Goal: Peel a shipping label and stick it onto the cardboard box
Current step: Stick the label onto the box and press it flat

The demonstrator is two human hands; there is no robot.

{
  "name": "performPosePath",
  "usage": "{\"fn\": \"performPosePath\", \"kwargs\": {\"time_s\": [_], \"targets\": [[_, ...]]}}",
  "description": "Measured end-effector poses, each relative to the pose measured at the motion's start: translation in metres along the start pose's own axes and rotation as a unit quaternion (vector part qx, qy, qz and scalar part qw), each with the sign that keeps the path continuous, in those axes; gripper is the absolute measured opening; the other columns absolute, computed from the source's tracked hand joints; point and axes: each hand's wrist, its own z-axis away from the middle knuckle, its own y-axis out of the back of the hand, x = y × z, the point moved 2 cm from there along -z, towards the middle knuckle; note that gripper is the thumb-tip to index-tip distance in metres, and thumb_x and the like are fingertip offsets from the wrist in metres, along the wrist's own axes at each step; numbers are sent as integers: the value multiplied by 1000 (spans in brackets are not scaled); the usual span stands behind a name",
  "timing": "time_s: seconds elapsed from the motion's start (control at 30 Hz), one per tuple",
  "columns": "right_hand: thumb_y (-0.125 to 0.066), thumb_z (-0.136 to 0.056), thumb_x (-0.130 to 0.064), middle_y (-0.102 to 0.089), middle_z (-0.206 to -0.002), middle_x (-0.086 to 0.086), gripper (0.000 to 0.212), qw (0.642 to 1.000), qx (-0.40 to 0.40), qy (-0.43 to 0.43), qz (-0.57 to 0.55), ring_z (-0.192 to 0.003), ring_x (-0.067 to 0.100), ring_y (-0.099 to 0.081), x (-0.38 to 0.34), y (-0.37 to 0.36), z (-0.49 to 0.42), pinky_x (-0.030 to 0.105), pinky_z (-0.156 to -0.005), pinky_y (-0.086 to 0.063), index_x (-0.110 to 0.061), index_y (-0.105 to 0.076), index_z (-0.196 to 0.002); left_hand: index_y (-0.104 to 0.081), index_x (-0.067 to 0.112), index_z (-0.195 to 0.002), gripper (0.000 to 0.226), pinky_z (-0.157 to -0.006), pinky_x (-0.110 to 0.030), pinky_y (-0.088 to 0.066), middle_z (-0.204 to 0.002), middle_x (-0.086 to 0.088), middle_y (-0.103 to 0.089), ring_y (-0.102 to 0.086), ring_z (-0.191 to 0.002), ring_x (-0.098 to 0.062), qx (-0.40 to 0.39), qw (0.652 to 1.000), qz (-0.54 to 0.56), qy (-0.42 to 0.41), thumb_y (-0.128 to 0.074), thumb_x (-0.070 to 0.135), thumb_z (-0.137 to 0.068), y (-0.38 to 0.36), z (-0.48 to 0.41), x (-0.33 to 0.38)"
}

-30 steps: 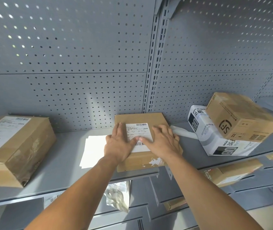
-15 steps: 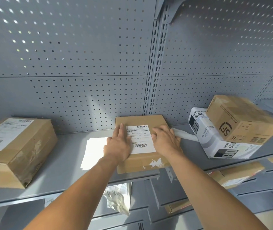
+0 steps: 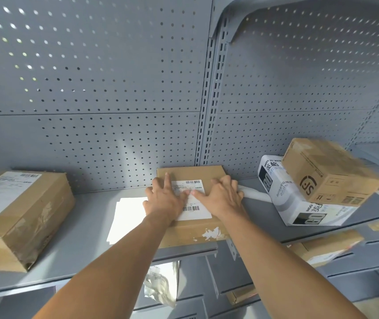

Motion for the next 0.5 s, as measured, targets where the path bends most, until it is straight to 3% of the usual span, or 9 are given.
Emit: {"fn": "performPosePath", "kwargs": {"time_s": [0.13,0.33,0.43,0.5], "targets": [[-48,-87,-75,-48,-130,5,70,1000,26,4,-4,-124,30,-41,2,-2,-1,53,-99,-39,-24,-60,-135,-5,31,-162,81,-101,-50,-46,-162,-2,-14,-33,-139,-33,-2,999,43,1,-39,65,-97,1,1,-1],[-47,-100,-52,-49,-126,6,44,999,35,6,-15,-121,29,-41,4,-2,-2,53,-99,-40,-25,-64,-131,-4,25,-162,76,-89,-46,-49,-161,-2,-19,-40,-131,-34,16,998,63,-3,-44,19,-98,2,3,-5],[-46,-101,-45,-50,-123,4,38,999,45,11,-19,-119,28,-41,4,-1,-1,52,-99,-40,-25,-66,-127,-10,24,-161,70,-88,-46,-47,-160,-2,-23,-41,-130,-34,26,996,81,-9,-42,18,-99,3,4,-5],[-45,-99,-52,-50,-125,5,45,999,41,10,-12,-121,29,-41,4,-1,0,53,-99,-40,-25,-65,-130,-14,24,-159,62,-91,-49,-46,-159,-3,-24,-41,-132,-35,31,995,92,-11,-38,35,-103,5,4,-4]]}}
